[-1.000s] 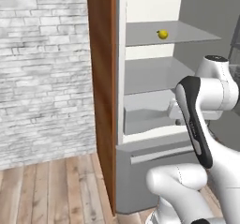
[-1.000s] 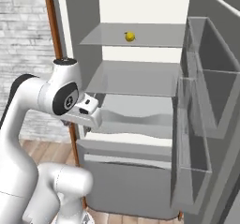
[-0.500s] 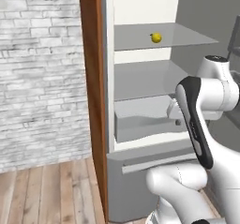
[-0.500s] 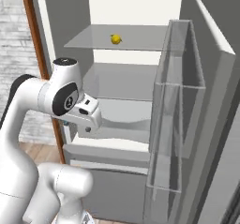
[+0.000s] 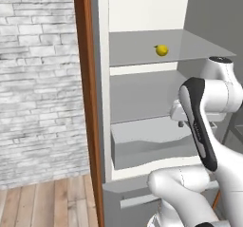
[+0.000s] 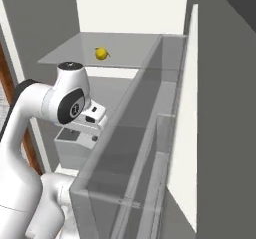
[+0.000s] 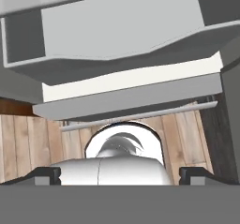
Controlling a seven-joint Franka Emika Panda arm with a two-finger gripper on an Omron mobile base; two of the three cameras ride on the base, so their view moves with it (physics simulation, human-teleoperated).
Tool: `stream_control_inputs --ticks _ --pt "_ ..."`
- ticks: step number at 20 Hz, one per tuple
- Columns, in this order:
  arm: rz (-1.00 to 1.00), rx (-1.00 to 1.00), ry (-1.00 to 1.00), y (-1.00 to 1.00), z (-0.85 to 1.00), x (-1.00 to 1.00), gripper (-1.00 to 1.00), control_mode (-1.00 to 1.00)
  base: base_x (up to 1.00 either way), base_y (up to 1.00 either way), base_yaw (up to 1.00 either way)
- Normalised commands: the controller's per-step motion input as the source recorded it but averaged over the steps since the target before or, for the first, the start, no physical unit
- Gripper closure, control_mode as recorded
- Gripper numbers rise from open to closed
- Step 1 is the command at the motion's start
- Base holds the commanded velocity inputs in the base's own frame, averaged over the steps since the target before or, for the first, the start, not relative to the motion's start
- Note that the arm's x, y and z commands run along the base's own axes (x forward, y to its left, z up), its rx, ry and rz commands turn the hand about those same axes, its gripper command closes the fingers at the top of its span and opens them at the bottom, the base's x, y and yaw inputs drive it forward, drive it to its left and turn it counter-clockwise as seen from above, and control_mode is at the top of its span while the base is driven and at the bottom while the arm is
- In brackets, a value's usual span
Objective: Retrieve a lemon from the fridge and place it on the cutting board with the fish.
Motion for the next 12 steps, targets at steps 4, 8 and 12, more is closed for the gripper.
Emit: stream_control_inputs --ticks 4,8,12 --pt "0.00 0.00 0.00 0.00 0.00 0.00 -1.00 1.00 0.49 -0.02 0.04" --pt "0.01 0.00 0.00 -0.01 0.00 0.00 -1.00 -1.00 0.12 0.00 0.02" --pt "0.03 -0.02 -0.19 0.00 0.17 0.00 -1.00 -1.00 0.00 0.00 0.00"
